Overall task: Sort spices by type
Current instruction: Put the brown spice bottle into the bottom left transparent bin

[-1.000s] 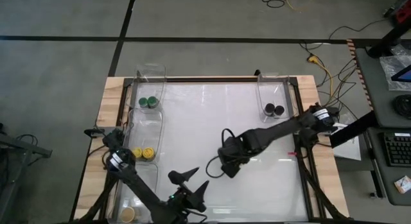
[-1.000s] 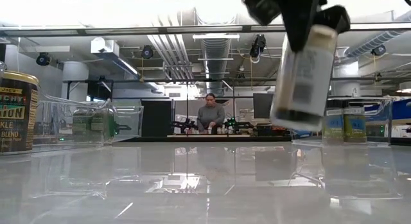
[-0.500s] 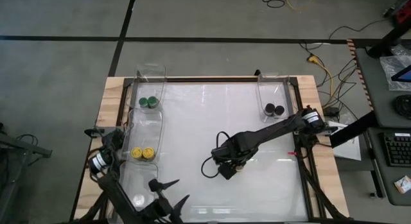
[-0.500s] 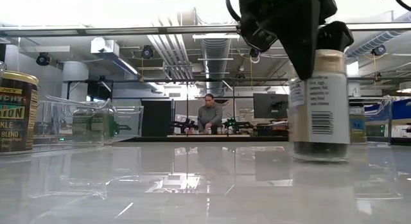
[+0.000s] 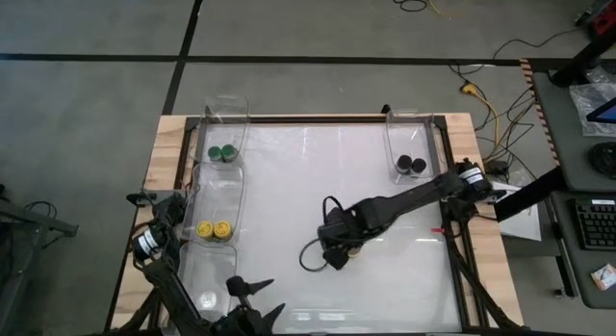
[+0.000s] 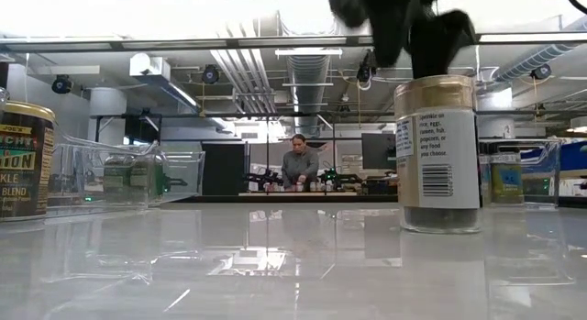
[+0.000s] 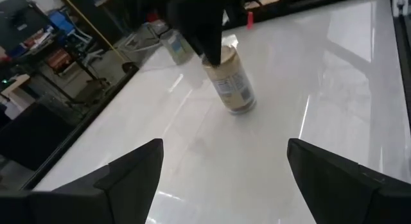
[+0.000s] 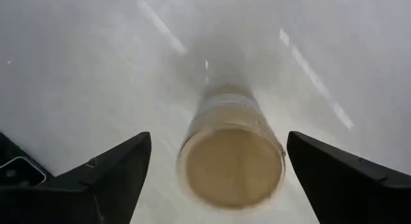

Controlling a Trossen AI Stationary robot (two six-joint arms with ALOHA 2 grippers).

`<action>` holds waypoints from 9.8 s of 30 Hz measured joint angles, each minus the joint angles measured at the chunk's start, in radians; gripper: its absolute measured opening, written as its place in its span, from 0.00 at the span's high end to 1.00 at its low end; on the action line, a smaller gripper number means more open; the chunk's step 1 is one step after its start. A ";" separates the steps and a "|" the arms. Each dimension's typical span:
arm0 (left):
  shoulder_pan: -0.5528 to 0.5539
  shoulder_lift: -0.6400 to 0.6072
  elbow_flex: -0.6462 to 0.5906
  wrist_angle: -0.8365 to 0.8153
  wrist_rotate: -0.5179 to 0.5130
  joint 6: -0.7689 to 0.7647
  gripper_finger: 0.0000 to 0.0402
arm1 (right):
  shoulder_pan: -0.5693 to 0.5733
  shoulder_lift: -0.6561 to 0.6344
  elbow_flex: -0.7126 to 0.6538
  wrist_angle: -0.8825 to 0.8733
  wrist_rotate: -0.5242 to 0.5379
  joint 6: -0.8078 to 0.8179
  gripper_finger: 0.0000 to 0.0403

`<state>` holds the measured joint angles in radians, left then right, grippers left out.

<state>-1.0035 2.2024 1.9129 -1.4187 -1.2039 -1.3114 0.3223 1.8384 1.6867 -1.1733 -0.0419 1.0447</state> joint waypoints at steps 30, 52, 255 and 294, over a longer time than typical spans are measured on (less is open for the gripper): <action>0.226 -0.030 -0.010 -0.052 -0.066 -0.099 0.21 | 0.511 -0.160 -0.707 0.198 0.958 0.379 0.10; 0.456 0.009 -0.011 0.543 0.224 0.645 0.21 | 0.487 -0.042 -0.914 0.996 1.145 0.119 0.10; 0.673 0.003 0.241 0.124 1.089 0.710 0.35 | 0.561 0.081 -0.759 1.007 0.950 0.139 0.10; -0.005 -0.719 -0.615 0.330 1.064 0.095 0.35 | 0.414 0.081 -0.664 1.088 0.931 0.135 0.10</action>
<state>-1.0080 1.4830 1.2976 -1.0891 -0.1401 -1.2169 0.7365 1.9198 1.0225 -0.0854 0.8890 1.1793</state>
